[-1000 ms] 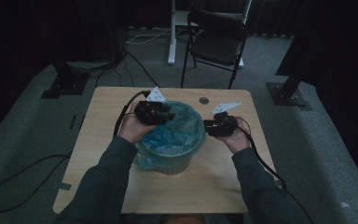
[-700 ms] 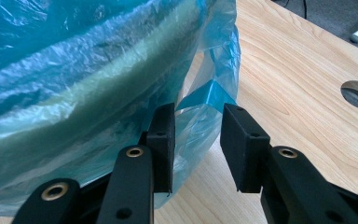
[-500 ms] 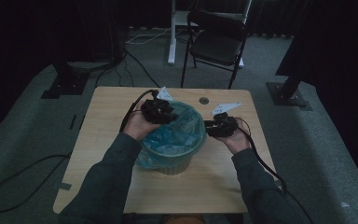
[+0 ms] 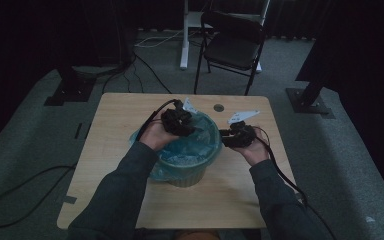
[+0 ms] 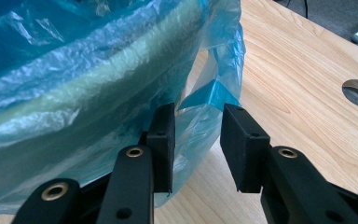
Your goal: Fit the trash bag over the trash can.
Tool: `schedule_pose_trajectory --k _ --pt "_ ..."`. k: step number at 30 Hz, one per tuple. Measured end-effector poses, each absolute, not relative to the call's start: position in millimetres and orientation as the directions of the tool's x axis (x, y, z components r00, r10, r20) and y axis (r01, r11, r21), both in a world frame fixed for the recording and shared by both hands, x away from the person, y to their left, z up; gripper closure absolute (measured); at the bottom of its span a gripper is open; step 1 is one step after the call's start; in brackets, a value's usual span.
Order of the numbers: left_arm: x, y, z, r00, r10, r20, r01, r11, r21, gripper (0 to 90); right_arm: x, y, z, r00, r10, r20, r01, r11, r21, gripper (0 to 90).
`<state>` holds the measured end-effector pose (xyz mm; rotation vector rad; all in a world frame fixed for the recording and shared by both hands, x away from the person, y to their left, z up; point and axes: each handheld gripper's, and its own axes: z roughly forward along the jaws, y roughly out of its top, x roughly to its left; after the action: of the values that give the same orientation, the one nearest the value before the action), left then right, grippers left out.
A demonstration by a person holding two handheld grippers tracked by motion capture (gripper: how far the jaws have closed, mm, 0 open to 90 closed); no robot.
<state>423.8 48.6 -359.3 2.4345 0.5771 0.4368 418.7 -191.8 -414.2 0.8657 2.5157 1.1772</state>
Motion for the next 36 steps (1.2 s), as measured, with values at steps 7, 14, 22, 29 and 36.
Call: schedule_pose_trajectory --k 7,14,22,29,36 --pt "422.4 39.9 -366.4 0.867 0.458 0.195 0.290 -0.783 0.550 60.6 418.6 -190.9 -414.5 -0.799 0.600 0.038 0.413 0.502 0.760 65.1" --pt "421.4 35.8 -370.2 0.875 0.437 0.207 0.284 -0.810 0.512 59.3 418.2 -190.8 -414.5 -0.800 0.599 0.042 0.415 0.501 0.759 65.0" --pt "419.5 29.8 -376.4 0.882 0.415 0.223 0.277 -0.839 0.468 57.3 418.4 -190.5 -414.5 -0.799 0.601 0.042 0.416 0.500 0.760 65.0" --pt "419.1 26.9 -379.3 0.887 0.402 0.228 0.275 -0.855 0.439 57.3 418.0 -191.2 -413.2 -0.798 0.601 0.040 0.414 0.500 0.761 65.0" --pt "418.1 24.8 -380.9 0.897 0.378 0.230 0.259 -0.870 0.419 56.4 417.6 -191.2 -412.9 -0.797 0.602 0.042 0.416 0.497 0.762 65.0"
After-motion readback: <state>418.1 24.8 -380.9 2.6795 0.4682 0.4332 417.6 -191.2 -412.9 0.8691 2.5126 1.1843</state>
